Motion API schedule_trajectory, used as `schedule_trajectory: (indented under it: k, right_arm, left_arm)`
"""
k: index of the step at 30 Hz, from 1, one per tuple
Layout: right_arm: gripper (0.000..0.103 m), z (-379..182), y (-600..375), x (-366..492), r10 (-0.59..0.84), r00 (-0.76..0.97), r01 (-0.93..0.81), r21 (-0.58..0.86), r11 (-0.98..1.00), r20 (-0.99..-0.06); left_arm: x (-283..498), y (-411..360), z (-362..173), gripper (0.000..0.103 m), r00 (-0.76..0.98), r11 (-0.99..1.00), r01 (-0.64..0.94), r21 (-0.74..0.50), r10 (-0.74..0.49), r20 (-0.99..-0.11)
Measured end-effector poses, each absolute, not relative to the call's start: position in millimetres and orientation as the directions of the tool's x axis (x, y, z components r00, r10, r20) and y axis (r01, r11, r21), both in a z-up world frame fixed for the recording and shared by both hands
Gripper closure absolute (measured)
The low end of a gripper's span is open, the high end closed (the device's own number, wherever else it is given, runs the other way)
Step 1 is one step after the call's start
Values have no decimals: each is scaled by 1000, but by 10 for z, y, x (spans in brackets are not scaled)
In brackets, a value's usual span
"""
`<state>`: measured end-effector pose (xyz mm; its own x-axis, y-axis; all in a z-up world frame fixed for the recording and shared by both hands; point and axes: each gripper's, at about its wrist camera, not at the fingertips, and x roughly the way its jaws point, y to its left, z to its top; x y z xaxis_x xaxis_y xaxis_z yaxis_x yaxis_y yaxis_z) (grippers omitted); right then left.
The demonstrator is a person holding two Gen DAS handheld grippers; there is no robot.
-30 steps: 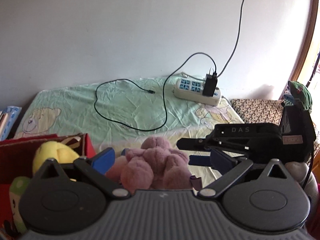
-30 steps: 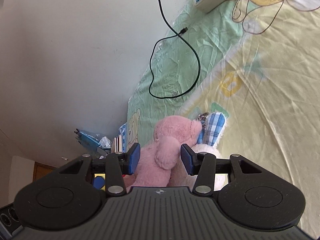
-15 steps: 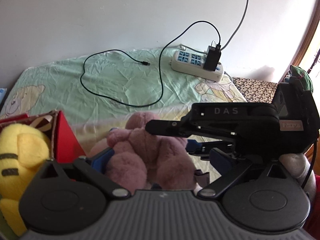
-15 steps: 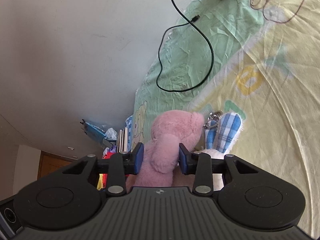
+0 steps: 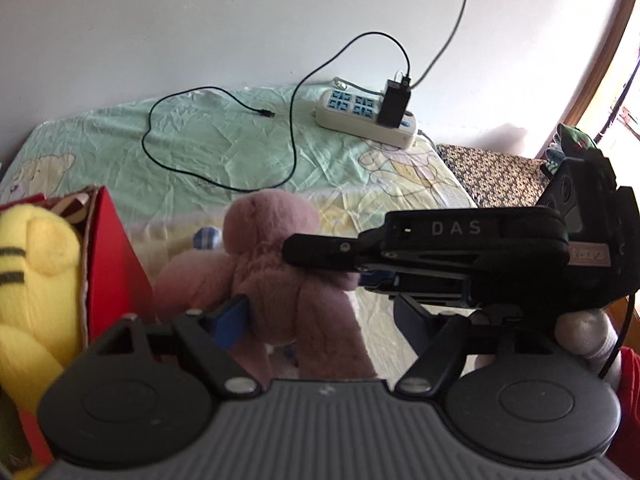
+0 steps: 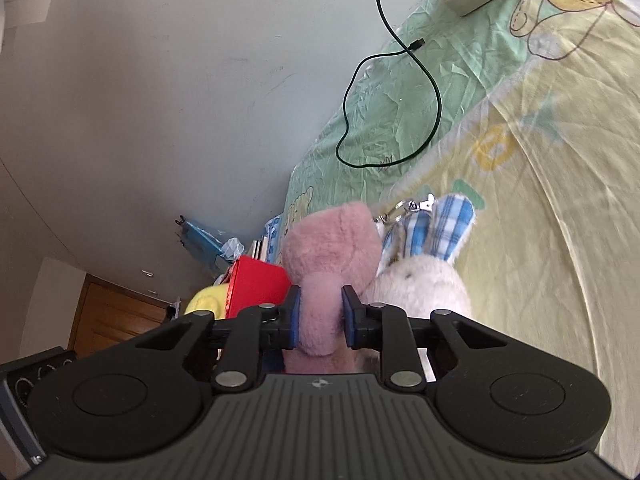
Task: Organize objects
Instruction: 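Lift the mauve teddy bear with the right gripper and carry it over the red box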
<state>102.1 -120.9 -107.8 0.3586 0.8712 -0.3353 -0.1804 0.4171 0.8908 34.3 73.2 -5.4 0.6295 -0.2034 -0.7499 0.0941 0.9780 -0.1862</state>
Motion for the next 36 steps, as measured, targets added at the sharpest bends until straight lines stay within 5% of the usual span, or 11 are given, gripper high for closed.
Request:
schedule_trajectory:
  k: [16, 29, 36]
  right_arm:
    - [80, -984, -1341, 513, 845, 375, -238, 841, 485, -381]
    - [63, -1173, -1186, 604, 826, 387, -232, 824, 517, -409]
    - [76, -1063, -1180, 496, 839, 373, -286, 811, 510, -396]
  left_arm:
    - [-293, 510, -97, 29, 625, 978, 135, -158, -208, -753]
    - [-103, 562, -372, 13, 665, 994, 101, -33, -92, -741]
    - [-60, 529, -431, 34, 643, 992, 116, -43, -108, -758]
